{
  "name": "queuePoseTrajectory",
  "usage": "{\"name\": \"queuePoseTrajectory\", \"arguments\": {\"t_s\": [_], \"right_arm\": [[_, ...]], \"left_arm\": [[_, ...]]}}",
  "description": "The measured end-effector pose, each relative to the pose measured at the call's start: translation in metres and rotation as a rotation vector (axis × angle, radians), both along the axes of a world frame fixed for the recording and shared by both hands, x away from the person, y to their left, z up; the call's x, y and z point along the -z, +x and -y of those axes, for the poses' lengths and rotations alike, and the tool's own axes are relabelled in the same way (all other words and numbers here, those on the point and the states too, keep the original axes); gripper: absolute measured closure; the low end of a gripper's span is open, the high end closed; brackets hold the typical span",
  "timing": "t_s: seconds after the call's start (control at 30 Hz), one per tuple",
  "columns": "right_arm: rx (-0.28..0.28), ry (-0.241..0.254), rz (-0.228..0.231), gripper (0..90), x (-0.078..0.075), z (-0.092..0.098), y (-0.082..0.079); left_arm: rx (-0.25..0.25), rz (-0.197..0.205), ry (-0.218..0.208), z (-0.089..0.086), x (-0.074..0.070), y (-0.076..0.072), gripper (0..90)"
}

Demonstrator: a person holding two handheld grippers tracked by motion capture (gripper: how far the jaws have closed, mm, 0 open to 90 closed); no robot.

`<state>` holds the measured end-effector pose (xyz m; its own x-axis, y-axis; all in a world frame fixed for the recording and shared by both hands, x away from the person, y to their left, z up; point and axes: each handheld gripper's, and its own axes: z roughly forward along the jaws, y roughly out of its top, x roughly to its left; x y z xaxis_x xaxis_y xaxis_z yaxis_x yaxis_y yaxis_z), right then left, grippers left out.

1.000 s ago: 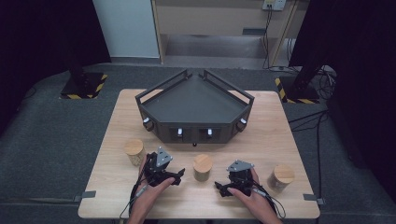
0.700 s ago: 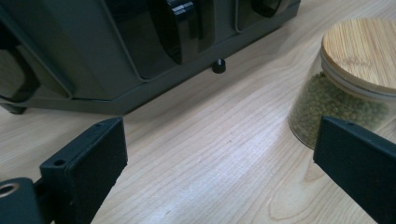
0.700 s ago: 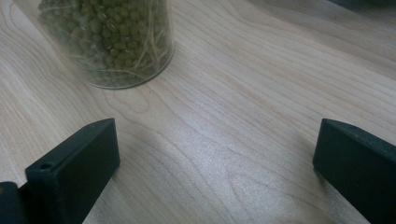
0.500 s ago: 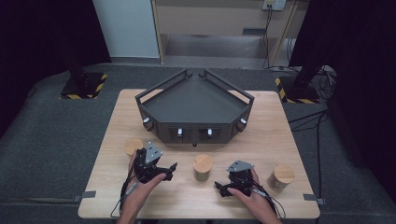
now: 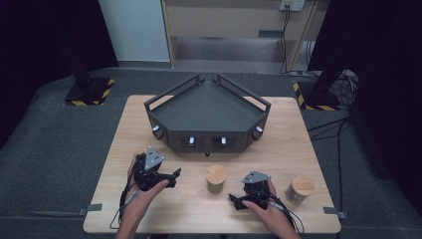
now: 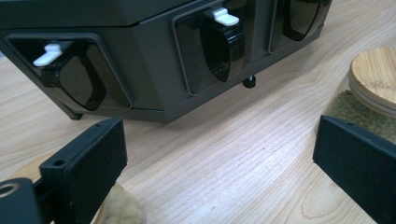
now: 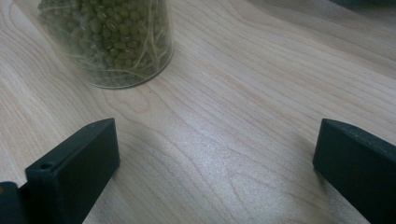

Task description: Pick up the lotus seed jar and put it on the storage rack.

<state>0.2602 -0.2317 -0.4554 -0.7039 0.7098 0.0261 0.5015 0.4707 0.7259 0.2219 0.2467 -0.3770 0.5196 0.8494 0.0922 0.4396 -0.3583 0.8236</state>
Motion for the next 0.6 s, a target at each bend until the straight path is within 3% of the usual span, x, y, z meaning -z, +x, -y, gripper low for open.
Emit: {"name": "queuePoseTrajectory", "arguments": {"t_s": [0.6], "right_arm": [[0.005, -0.001, -0.001, 0.5, 0.000, 0.000, -0.001]], "left_arm": [[-0.028, 0.035, 0.003, -0.022, -0.005, 0.007, 2.0]]}}
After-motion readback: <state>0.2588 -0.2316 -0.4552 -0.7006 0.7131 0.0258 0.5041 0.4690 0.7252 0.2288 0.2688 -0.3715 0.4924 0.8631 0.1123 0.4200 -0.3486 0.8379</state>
